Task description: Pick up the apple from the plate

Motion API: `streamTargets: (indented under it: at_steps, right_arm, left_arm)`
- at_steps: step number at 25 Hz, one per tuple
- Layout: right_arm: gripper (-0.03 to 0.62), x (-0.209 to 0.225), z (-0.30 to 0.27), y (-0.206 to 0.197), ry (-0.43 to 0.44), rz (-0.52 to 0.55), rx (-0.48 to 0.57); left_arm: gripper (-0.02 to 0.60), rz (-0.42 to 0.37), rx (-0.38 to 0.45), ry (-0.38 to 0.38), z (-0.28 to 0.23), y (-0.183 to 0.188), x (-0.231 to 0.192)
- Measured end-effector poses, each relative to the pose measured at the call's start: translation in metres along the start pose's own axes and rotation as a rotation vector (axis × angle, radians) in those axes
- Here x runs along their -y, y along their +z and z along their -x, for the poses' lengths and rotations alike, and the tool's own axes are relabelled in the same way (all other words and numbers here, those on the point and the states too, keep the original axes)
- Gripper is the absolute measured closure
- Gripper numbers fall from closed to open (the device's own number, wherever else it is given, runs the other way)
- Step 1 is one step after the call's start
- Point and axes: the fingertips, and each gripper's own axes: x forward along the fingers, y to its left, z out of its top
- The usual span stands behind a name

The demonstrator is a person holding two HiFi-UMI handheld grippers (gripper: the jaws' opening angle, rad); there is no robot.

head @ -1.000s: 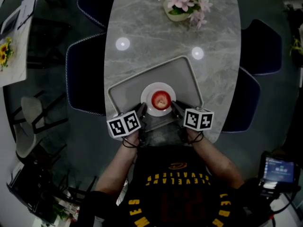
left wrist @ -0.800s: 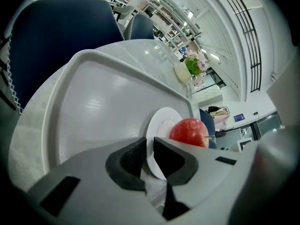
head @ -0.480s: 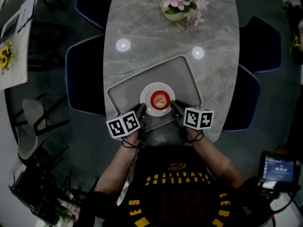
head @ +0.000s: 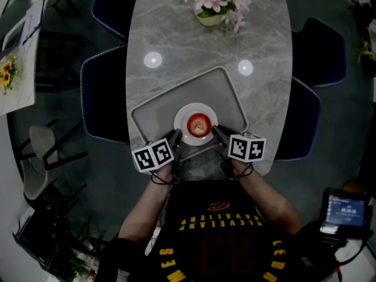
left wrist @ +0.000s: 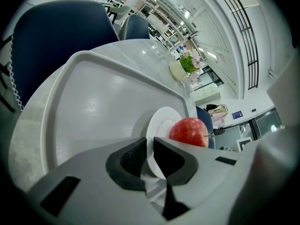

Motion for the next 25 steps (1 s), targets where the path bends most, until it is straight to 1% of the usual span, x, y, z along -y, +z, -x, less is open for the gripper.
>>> streamTargets:
  at_steps: [10,17,22,25]
  right_arm:
    - [0.537,0.020,0.018,-0.006,0.009,-0.013,0.033]
    - [0.539,0.042,0.038,-0.018,0.006,-0.039,0.064]
    - [0.540,0.044,0.070,-0.031,-0.001,-0.052,0.087]
    - [0.540,0.055,0.082,-0.036,-0.005,-0.059,0.096]
  left_arm:
    - [0.534,-0.034,-0.005,-0.007,-0.010,-0.017,0.017]
    - [0.534,-0.049,-0.025,-0.019,-0.019,-0.043,0.031]
    - [0.535,-0.057,-0.040,-0.038,-0.008,-0.067,0.051]
    - [0.535,-0.068,-0.049,-0.041,-0.012,-0.079,0.060]
